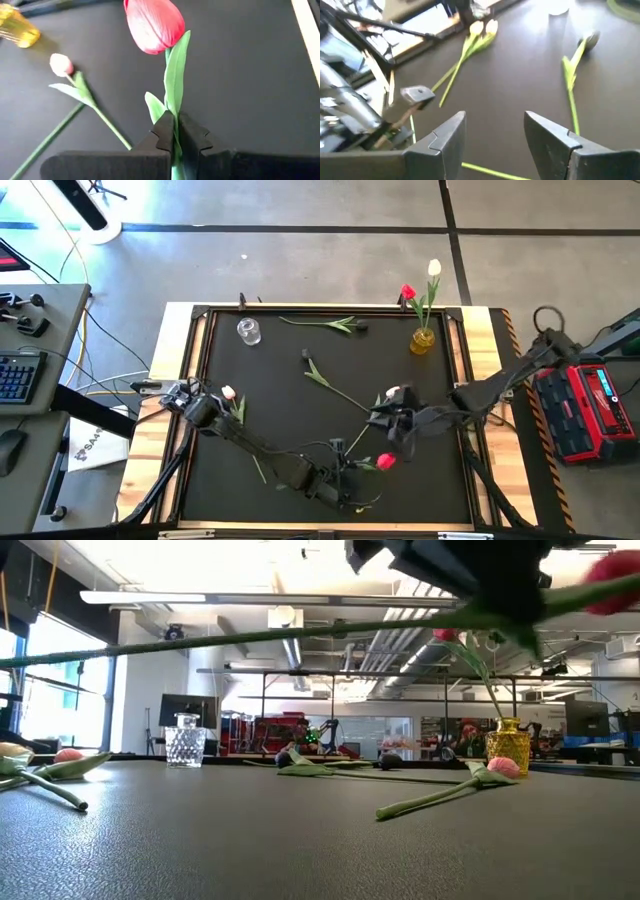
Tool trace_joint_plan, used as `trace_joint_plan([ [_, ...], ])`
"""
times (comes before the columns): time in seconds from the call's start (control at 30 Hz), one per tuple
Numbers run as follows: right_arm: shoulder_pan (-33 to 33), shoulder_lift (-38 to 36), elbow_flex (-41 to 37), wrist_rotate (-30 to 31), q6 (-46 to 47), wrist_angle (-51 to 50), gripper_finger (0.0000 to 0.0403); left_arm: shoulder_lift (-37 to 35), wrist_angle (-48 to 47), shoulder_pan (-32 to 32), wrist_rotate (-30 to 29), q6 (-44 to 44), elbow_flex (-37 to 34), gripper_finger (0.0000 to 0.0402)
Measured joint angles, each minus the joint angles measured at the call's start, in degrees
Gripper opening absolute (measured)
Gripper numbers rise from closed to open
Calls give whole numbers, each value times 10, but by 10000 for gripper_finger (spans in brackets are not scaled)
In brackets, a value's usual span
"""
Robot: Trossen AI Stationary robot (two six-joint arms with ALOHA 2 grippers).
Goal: Sort flowers into vase by color
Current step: Put the red flower into the yellow flower vase
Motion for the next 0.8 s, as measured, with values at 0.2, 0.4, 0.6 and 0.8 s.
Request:
trace_joint_plan([
  [0.2, 3, -65, 53, -25, -44, -42, 188, -5, -62, 25, -12, -18, 0, 0],
  [0.4, 3, -95, 75, -30, -85, -61, 188, -5, -48, 66, 38, 17, 0, 0],
  [0.6, -4, -105, 75, 8, -142, -61, 188, -5, -43, 116, 83, 81, 0, 0],
  [0.8, -40, -149, 75, 95, -219, -43, 188, -15, -47, 176, 131, 144, 0, 0],
])
